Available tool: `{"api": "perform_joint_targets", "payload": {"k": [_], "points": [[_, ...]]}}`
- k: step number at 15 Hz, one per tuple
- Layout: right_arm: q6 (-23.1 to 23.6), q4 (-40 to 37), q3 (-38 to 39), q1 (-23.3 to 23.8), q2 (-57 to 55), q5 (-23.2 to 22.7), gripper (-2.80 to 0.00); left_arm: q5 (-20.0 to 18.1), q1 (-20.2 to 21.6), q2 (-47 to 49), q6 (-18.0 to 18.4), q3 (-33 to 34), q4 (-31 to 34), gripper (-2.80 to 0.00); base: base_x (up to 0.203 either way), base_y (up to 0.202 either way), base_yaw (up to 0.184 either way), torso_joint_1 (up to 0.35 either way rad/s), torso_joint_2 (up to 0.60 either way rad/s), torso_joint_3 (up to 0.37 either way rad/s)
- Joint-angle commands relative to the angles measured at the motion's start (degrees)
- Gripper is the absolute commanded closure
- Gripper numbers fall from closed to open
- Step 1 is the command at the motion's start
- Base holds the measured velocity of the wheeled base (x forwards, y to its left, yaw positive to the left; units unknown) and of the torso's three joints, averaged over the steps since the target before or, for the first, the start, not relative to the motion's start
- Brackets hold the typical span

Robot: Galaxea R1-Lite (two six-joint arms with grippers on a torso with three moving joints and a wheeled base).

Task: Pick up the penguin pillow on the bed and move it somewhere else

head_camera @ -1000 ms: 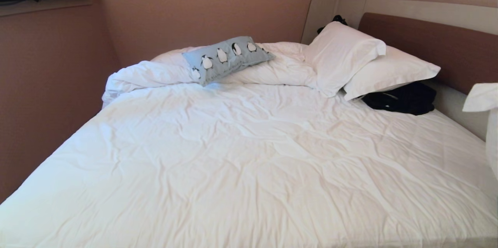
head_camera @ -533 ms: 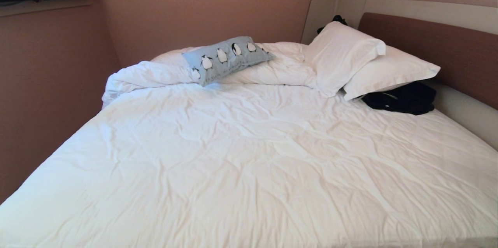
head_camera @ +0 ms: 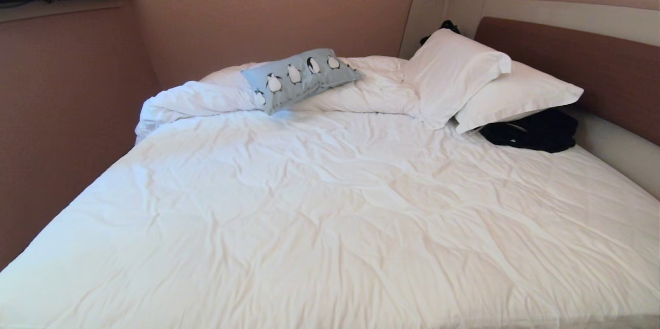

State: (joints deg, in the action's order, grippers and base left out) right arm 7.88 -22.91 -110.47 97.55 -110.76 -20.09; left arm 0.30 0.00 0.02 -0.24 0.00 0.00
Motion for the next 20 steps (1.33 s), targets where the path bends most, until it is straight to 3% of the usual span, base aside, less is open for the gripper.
{"api": "perform_joint_targets", "payload": {"k": [1, 14, 20], "points": [[0.2, 1.9, -0.1, 1.2, -3.0, -1.6, 0.00, 0.0, 0.0, 0.0, 0.0, 0.0, 0.0, 0.00, 0.000, 0.000, 0.000, 0.000, 0.00, 0.000], [-0.1, 4.8, -0.2, 4.7, -4.5, -6.3, 0.00, 0.0, 0.0, 0.0, 0.0, 0.0, 0.0, 0.00, 0.000, 0.000, 0.000, 0.000, 0.00, 0.000], [-0.2, 10.4, -0.2, 8.1, -3.9, -8.8, 0.00, 0.0, 0.0, 0.1, 0.0, 0.0, 0.0, 0.00, 0.000, 0.000, 0.000, 0.000, 0.00, 0.000]]}}
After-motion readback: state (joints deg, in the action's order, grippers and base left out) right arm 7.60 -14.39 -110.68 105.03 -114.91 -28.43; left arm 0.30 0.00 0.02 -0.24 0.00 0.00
